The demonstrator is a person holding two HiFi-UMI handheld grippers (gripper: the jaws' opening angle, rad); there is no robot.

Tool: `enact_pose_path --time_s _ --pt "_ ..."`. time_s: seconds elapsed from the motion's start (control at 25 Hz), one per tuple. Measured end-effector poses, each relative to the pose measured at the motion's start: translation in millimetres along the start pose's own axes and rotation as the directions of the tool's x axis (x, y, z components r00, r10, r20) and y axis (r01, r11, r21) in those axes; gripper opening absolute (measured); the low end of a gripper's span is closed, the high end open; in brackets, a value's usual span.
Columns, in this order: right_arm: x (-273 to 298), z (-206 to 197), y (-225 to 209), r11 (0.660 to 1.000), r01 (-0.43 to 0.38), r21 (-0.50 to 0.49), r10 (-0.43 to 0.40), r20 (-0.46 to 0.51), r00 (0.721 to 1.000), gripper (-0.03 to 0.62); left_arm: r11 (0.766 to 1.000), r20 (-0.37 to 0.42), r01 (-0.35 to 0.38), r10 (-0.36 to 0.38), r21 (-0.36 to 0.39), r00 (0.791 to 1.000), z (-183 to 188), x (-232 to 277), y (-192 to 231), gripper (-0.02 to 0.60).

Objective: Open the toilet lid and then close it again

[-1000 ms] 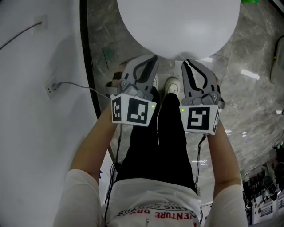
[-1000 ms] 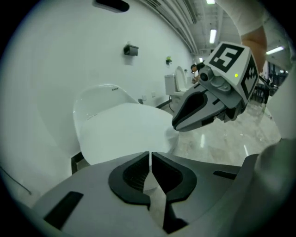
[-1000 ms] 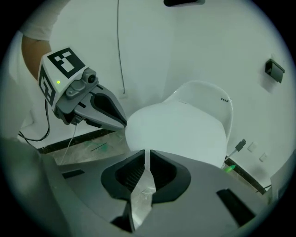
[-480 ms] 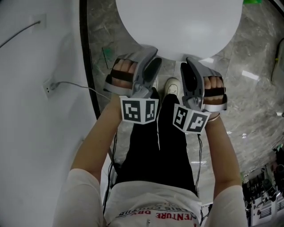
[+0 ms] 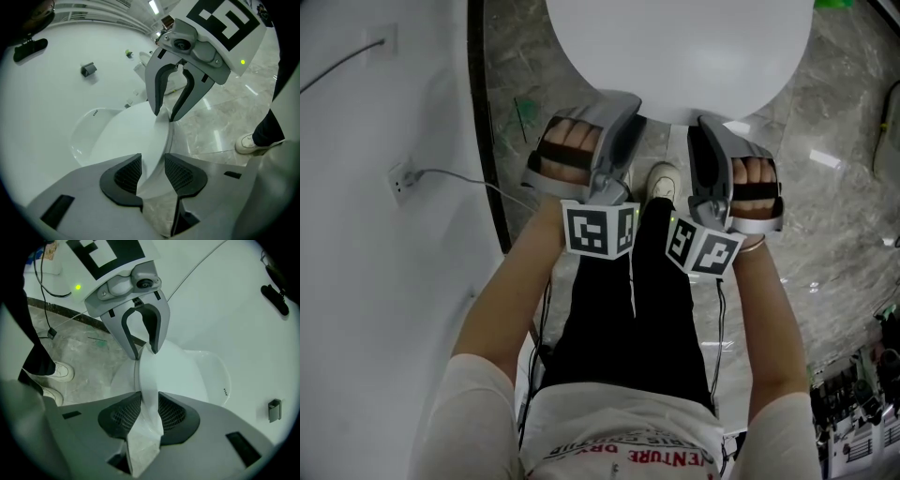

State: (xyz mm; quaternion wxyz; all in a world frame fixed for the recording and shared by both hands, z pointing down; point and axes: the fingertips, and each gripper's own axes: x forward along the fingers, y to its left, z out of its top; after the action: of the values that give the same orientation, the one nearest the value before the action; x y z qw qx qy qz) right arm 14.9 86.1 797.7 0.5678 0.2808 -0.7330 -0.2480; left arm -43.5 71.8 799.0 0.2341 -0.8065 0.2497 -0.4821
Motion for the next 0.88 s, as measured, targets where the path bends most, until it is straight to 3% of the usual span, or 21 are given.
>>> enact_pose_path --time_s 0.28,0.6,0.88 --pt "-15 9 -18 1.000 0.019 0.001 -0.019 0.019 1.000 0.091 1.000 0.037 -0.008 0.007 0.028 0.999 8 -15 12 0.107" --pt "-47 19 -54 0.999 0.036 0.000 -0.036 0.026 0.999 0.091 0.994 0.040 -0.060 0.056 0.094 0.998 30 -40 46 0.103" --pt "-82 30 -101 0.997 0.074 0.006 -0.075 0.056 0.996 0.070 0.996 0.064 -0.084 0.081 0.042 0.995 60 -71 94 0.087"
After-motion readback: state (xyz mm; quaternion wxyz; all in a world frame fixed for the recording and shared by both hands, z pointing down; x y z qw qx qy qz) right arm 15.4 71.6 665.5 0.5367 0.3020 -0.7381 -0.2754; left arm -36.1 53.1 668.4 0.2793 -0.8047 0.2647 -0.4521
